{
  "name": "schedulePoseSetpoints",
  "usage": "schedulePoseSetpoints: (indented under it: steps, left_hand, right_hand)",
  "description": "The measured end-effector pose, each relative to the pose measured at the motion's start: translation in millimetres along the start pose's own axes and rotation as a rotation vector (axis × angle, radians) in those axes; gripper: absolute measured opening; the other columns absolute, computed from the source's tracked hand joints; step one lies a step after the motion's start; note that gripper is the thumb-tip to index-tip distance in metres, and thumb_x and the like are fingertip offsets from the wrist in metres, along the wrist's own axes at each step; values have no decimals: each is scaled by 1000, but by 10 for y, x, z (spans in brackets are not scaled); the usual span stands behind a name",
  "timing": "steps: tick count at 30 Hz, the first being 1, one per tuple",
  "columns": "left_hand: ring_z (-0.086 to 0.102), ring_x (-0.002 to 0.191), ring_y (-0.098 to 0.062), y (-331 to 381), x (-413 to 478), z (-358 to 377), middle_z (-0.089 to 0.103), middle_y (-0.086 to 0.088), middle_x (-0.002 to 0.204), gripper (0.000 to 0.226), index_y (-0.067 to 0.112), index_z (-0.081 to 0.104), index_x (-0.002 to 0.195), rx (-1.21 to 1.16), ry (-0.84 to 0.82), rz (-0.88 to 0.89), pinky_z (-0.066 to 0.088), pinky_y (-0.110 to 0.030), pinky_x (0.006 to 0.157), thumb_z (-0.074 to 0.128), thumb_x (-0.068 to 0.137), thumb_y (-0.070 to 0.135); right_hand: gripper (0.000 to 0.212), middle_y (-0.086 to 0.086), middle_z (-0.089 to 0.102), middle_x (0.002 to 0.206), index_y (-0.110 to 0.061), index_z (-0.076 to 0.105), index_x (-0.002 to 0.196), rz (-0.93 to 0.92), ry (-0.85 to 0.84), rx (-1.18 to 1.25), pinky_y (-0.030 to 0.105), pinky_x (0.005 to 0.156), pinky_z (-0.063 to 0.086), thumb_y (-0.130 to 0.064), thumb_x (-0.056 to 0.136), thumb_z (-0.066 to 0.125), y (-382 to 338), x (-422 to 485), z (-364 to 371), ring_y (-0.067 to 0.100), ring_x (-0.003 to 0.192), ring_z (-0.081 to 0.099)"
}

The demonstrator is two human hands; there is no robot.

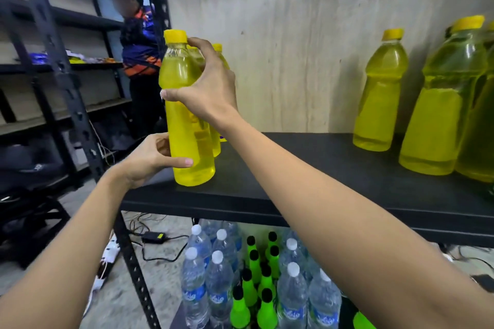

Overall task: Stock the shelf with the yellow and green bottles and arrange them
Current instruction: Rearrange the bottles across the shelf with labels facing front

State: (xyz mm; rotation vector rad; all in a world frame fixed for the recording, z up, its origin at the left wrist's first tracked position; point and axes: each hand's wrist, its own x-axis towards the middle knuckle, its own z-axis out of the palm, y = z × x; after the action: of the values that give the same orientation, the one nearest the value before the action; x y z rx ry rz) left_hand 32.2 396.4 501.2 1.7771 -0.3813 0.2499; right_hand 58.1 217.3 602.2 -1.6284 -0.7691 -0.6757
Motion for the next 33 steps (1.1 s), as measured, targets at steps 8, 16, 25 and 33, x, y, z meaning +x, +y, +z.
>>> schedulePoseSetpoints:
  steps: [8,16,25,33]
  left_hand:
    - [69,109,-24,-62,-92,-117,71,-10,119,67,19,73,113,-15,63,-39,56,-28,83,97,52,30]
    - [69,110,-19,-13,-241,46,72,-1,118,93,21,62,124,138,275,-32,56,-34,89,96,42,48]
    - [59,113,-11,-26,-318,410,60,6,123,116,29,41,128,395,778,-125,52,-35,94,89,30,69]
    - [67,98,4,-85,-498,256,67,14,115,113,33,49,130,368,569,-122,50,-23,89,94,30,59]
  right_hand:
    - [96,1,60,137,-27,49,145,26,-57,50,28,103,39,-33,59,93,45,5,217,21,130,47]
    - [93,-3,56,143,-30,52,144,133,-197,217,40,105,49,-28,62,94,97,14,134,15,130,52]
    - [93,-9,62,100,-28,46,146,241,-396,287,30,83,56,-32,65,92,255,-142,145,11,102,60]
    - [76,-13,57,98,-18,53,140,297,-460,227,39,91,57,-33,74,87,312,-166,104,17,108,59]
